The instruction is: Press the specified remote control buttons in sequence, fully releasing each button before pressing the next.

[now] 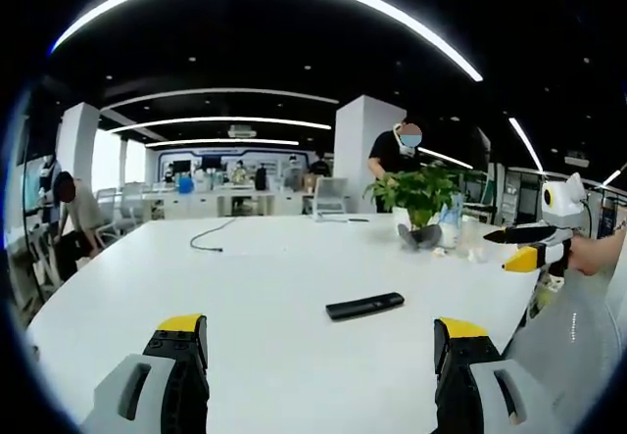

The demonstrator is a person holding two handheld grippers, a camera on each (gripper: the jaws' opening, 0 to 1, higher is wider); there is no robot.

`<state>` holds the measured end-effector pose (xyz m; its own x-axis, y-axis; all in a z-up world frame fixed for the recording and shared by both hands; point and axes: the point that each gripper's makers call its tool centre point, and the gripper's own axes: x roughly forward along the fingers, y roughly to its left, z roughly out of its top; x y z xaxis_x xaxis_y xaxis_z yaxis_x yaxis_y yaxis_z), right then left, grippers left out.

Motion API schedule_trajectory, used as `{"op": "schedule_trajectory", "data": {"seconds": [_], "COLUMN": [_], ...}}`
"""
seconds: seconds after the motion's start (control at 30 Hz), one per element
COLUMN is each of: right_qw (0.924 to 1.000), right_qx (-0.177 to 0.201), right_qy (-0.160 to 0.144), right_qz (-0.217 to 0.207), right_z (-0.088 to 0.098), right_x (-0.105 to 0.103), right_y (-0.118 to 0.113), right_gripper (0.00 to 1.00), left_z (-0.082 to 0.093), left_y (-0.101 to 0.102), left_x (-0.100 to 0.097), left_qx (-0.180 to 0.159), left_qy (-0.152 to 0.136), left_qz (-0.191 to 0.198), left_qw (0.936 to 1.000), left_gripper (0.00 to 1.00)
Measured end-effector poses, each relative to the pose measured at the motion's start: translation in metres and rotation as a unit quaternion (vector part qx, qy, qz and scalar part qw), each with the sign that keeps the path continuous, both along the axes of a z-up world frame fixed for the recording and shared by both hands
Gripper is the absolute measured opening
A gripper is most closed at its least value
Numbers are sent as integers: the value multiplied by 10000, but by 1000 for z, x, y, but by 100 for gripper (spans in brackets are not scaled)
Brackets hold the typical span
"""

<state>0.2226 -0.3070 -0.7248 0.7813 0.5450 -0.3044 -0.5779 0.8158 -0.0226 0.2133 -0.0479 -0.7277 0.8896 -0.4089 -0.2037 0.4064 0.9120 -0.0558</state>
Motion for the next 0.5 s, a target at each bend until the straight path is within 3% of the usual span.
{"op": "schedule_trajectory", "data": {"seconds": [0.13, 0.5], "right_qw": [9999, 10000], "right_qx": [48, 3], "right_qy": [112, -17], "right_qz": [-119, 19], "right_z": [-6, -4], "right_x": [-2, -2], "right_y": [-3, 1], "right_gripper": [99, 98], "left_z": [-1, -1], "left_y": [0, 0], "left_x": [0, 1], "left_qx": [47, -37], "left_qy": [25, 43], "left_qz": [-6, 14], "left_qw": [10000, 10000], "left_gripper": [100, 100]}}
